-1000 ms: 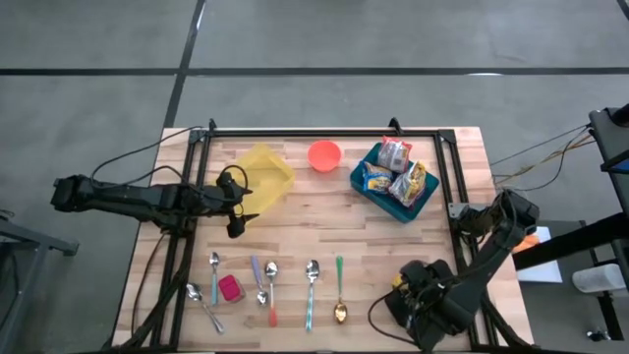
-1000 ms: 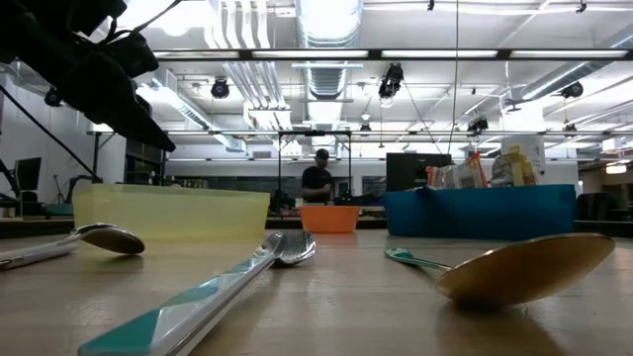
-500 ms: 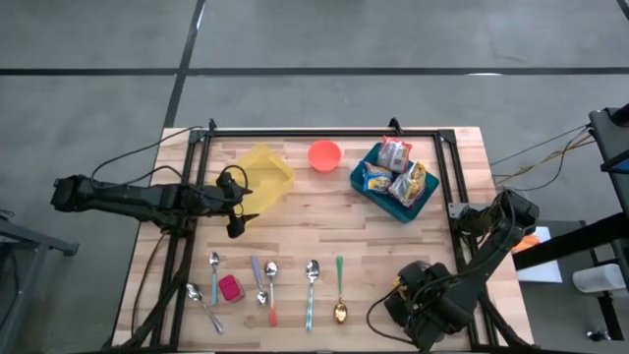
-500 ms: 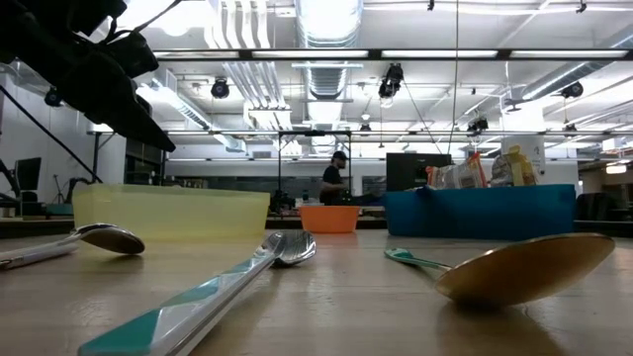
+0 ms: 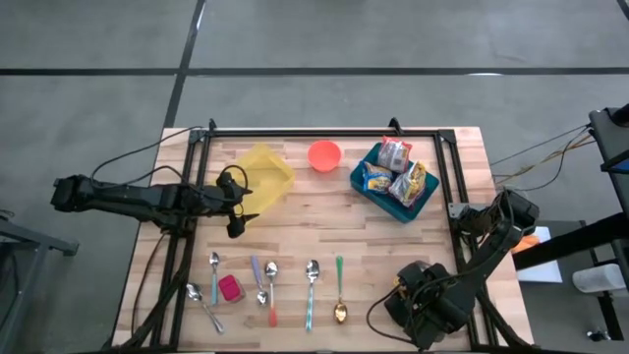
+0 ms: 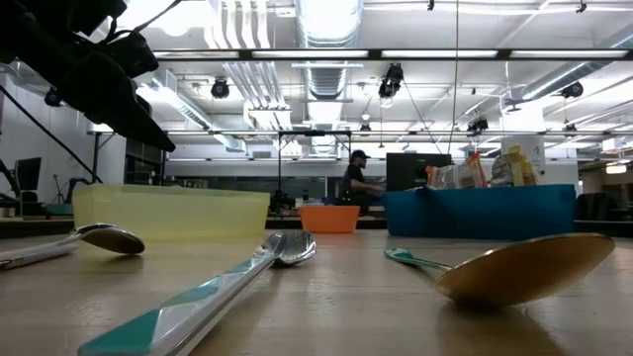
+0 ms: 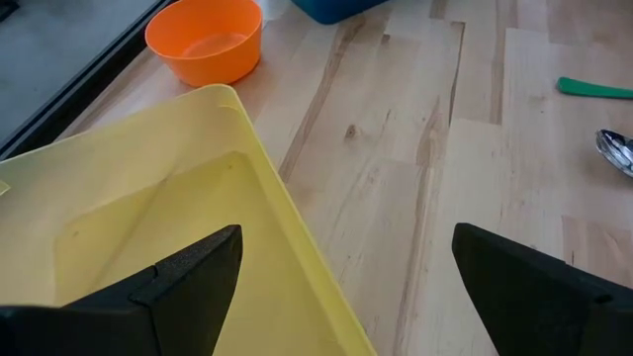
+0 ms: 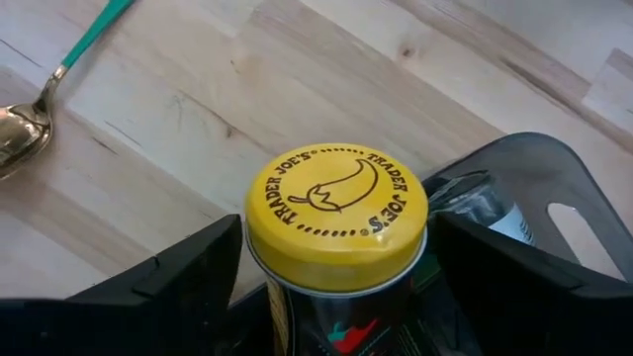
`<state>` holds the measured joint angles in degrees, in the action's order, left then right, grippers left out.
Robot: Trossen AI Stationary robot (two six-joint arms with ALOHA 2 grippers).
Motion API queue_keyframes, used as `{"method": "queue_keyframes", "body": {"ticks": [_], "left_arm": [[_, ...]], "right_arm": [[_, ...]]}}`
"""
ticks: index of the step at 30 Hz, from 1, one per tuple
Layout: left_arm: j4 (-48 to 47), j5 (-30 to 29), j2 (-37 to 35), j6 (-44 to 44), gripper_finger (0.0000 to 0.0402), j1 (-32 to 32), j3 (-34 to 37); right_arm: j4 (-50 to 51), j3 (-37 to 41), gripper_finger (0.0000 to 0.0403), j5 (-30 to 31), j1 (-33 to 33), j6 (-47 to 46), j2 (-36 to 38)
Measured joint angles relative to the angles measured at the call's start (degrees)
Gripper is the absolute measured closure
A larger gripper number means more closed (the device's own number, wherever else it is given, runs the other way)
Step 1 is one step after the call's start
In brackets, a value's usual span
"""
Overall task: Pick & Place Food Item
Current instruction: Put the yellow seasoning bottle into the black bin
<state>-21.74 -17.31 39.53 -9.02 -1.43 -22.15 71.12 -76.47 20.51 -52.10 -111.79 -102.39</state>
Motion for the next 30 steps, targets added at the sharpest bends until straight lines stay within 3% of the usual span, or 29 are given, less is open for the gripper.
{"method": "queue_keyframes", "body": {"ticks": [7,11,22,30], "left_arm": [[0.0,0.0,0.0,0.0,0.0033,0.0,0.0],[0.0,0.0,0.0,-0.2,0.0033,0.0,0.0],[0.0,0.0,0.0,-0.1,0.0033,0.0,0.0],[0.0,0.0,0.0,-0.1,0.0033,0.0,0.0]], "right_arm": [[0.0,0.1,0.0165,-0.4,0.0,-0.1,0.0],[0.4,0.1,0.0192,-1.3,0.0,-0.1,0.0],[1.0,-0.3,0.0197,-1.5,0.0,-0.1,0.0],[6.2,-5.4,0.0197,-3.2,-0.1,0.0,0.2]]}}
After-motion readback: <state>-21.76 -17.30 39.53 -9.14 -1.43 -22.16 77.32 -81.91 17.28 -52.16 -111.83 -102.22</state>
